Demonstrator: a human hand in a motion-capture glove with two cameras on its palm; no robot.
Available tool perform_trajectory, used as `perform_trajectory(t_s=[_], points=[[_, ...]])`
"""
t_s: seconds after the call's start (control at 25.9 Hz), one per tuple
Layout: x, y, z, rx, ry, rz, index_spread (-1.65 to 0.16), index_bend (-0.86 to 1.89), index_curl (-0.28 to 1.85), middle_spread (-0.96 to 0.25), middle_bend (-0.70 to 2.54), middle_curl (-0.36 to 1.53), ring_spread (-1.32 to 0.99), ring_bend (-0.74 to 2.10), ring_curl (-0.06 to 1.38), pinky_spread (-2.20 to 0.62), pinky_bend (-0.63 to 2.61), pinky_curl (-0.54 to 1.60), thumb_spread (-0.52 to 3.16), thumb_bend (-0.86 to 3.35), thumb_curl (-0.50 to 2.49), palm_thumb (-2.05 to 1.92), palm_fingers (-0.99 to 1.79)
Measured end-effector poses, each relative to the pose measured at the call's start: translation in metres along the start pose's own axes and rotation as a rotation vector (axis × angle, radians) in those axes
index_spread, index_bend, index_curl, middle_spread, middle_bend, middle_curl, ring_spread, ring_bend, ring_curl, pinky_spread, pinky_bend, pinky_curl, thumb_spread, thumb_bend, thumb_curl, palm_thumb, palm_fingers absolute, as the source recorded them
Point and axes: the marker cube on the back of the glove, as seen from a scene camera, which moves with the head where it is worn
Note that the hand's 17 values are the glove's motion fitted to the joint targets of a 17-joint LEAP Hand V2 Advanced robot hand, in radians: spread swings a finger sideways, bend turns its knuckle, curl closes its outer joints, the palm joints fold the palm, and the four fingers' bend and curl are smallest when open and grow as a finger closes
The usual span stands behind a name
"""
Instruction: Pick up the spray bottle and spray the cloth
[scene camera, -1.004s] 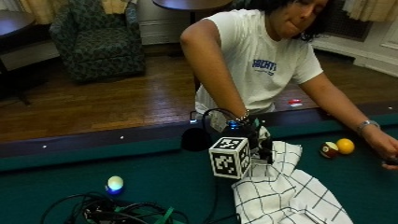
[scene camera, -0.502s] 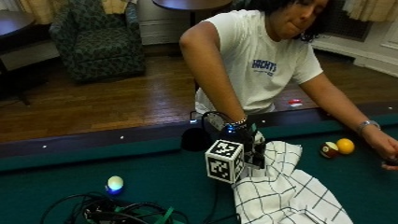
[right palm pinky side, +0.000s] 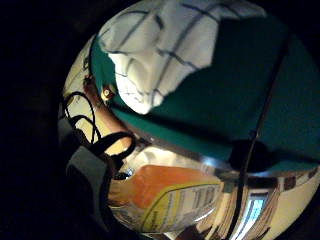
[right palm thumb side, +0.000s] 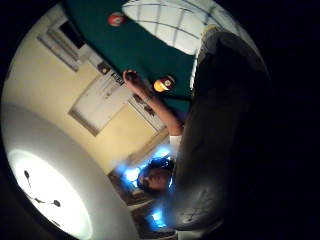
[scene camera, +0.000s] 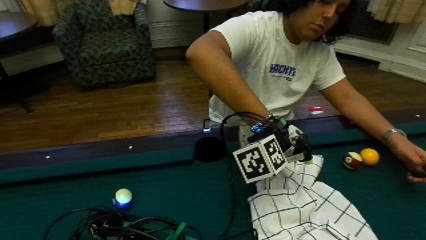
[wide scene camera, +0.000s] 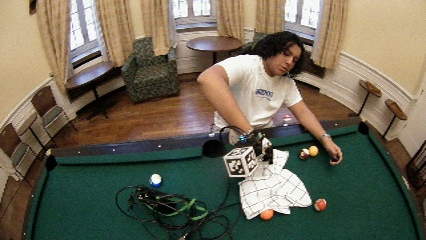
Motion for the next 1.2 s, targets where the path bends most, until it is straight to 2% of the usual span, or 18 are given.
perform_trajectory(t_s=[0.7, 1.2], points=[[-0.134, -0.009, -0.007, 0.112, -0.094, -0.576, -0.28, 0.36, 0.64, -0.22, 0.67, 0.59, -0.23, 0.79, 0.51, -0.31, 0.57, 0.45, 0.36, -0.02, 0.85, 0.97, 1.37], [-0.192, -0.084, 0.054, 0.172, -0.225, -0.918, -0.28, 0.37, 0.66, -0.21, 0.68, 0.6, -0.22, 0.79, 0.51, -0.31, 0.57, 0.46, 0.33, -0.03, 0.86, 0.96, 1.37]])
